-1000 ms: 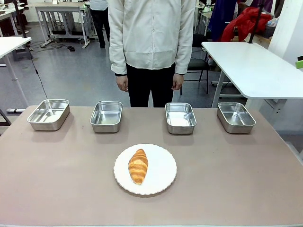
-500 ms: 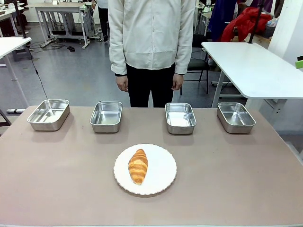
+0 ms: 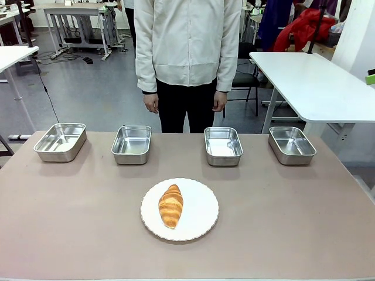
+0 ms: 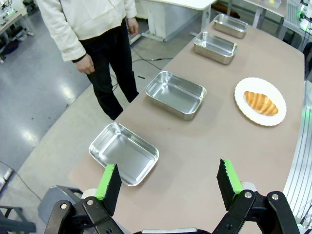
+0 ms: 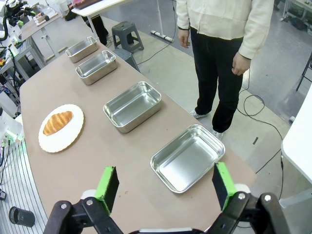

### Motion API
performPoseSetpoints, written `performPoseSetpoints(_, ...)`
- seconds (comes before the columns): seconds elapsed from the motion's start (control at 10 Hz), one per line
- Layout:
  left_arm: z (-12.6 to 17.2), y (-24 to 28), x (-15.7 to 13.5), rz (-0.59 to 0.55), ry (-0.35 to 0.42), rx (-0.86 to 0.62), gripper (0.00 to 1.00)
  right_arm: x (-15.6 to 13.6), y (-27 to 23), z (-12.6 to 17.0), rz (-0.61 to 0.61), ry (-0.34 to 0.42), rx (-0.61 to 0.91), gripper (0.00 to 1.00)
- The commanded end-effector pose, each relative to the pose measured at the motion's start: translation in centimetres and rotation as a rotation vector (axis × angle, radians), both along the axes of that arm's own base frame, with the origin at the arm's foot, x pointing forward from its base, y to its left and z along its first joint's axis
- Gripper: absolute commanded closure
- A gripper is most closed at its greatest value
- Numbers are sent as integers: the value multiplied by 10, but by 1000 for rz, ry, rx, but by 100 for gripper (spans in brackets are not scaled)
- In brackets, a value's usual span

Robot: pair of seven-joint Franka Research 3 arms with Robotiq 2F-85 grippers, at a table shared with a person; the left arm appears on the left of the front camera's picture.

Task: Place the bread in the container.
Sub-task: Place the Butter Roll into the Airtight Container indicated by the human.

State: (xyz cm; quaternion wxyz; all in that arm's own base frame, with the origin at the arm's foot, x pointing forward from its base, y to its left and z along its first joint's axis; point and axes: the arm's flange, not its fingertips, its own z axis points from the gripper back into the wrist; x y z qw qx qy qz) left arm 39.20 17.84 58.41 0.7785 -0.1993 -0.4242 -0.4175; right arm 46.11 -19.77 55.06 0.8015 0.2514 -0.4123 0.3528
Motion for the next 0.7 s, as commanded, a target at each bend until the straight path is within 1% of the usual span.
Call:
performPoseSetpoints(0.0,1,0,-1,-12,-10,2,0,0,1,1,0,-4,2,0)
performPoseSetpoints(0.6,1,0,-1,-12,-10,2,0,0,1,1,0,-4,2,0)
